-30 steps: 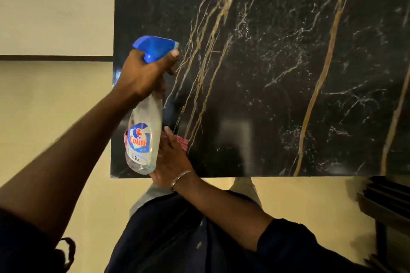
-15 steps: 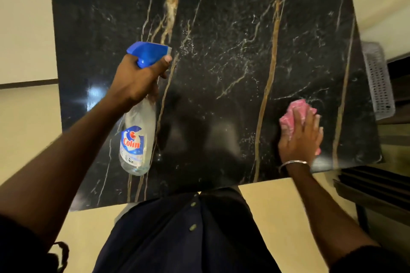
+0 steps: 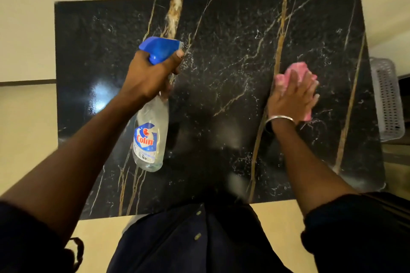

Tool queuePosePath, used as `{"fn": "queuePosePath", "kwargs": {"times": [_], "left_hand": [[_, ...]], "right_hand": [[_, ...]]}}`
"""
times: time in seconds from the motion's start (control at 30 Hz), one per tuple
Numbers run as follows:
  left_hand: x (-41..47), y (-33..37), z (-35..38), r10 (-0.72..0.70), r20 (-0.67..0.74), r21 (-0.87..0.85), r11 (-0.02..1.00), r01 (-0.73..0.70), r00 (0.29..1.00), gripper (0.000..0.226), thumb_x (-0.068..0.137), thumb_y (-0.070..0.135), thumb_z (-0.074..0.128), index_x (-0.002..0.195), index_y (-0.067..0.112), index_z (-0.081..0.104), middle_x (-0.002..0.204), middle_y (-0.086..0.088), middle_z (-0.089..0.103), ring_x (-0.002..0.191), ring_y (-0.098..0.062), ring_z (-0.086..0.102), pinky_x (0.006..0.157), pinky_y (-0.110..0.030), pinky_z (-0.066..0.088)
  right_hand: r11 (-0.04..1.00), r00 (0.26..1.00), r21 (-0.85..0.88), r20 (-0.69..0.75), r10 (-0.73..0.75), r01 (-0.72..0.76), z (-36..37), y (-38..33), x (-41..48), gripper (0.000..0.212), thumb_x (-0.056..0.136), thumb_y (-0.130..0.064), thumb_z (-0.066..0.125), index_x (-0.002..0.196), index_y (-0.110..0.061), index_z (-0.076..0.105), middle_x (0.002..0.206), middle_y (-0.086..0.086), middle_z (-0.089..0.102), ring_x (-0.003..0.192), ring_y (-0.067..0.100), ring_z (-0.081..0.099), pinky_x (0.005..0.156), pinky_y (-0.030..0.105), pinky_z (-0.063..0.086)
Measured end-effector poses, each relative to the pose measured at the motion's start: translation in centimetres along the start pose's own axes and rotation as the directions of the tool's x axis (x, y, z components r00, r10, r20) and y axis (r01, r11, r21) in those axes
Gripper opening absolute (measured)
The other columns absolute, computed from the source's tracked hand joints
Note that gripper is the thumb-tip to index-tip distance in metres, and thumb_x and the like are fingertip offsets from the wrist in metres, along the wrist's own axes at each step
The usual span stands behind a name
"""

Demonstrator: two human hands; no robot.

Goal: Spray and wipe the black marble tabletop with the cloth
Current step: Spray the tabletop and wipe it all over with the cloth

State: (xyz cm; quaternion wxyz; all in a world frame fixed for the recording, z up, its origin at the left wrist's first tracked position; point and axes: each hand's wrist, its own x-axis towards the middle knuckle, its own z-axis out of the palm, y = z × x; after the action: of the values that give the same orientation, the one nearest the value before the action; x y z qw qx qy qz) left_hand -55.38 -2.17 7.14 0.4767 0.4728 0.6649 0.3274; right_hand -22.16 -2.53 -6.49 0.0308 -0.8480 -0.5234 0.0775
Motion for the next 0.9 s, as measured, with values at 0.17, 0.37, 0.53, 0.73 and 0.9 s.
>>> {"fn": "queuePosePath", "kwargs": {"times": [0.17,0.37,0.53,0.73,0.9], "left_hand": [[1.0,0.0,-2.3,0.023,-0.063,0.007,1.000,-0.022,0.998,0.050,0.087,0.048,0.062,0.117,0.008,0.057,0.089,-0.006,0.069,0.058,-0.007,0.061,0.055,-0.026,0.051],[1.8,-0.5,-5.2,0.052,-0.175,0.033,0.998,-0.047,0.983,0.034,0.090,0.043,0.063,0.106,0.014,0.059,0.083,0.003,0.066,0.068,-0.004,0.062,0.066,-0.019,0.052],[2.9,-0.7,-6.4,0.083,-0.211,0.083,0.994,-0.066,0.974,0.013,0.092,0.037,0.061,0.099,0.028,0.053,0.079,0.013,0.059,0.066,0.009,0.058,0.065,-0.006,0.048],[4.6,-1.2,-6.7,0.088,-0.138,0.033,0.996,-0.084,0.986,0.035,0.092,0.041,0.059,0.109,0.010,0.057,0.088,-0.005,0.067,0.063,-0.002,0.061,0.065,-0.025,0.052],[5.9,-0.7,-5.1,0.124,-0.150,0.049,0.992,-0.118,0.981,0.022,0.093,0.038,0.059,0.107,0.020,0.054,0.085,0.003,0.065,0.065,0.000,0.061,0.068,-0.020,0.053]], "right_hand": [[0.890,0.888,0.022,0.066,-0.455,0.455,2.4,-14.8,-3.9,0.060,0.100,-0.049,0.023,0.156,-0.029,0.019,0.165,0.011,0.010,0.150,0.038,0.006,0.118,0.061,0.008],[0.564,0.539,0.134,0.184,-0.822,0.815,3.2,-27.3,-9.9,0.056,0.087,-0.038,0.036,0.137,-0.019,0.054,0.146,0.011,0.048,0.145,0.038,0.028,0.116,0.061,0.017],[0.422,0.396,0.134,0.183,-0.900,0.897,3.3,-28.7,-9.3,0.056,0.084,-0.036,0.043,0.134,-0.013,0.057,0.135,0.012,0.058,0.138,0.036,0.040,0.115,0.058,0.025],[0.592,0.591,-0.050,0.171,-0.788,0.804,3.4,-23.8,2.0,0.060,0.099,-0.051,0.031,0.154,-0.032,0.021,0.165,0.006,0.012,0.151,0.034,0.008,0.121,0.056,0.008],[0.851,0.854,-0.080,0.083,-0.514,0.520,0.4,-13.8,12.1,0.057,0.101,-0.052,0.023,0.153,-0.032,0.025,0.165,0.008,0.012,0.151,0.034,0.008,0.121,0.055,0.008]]}}
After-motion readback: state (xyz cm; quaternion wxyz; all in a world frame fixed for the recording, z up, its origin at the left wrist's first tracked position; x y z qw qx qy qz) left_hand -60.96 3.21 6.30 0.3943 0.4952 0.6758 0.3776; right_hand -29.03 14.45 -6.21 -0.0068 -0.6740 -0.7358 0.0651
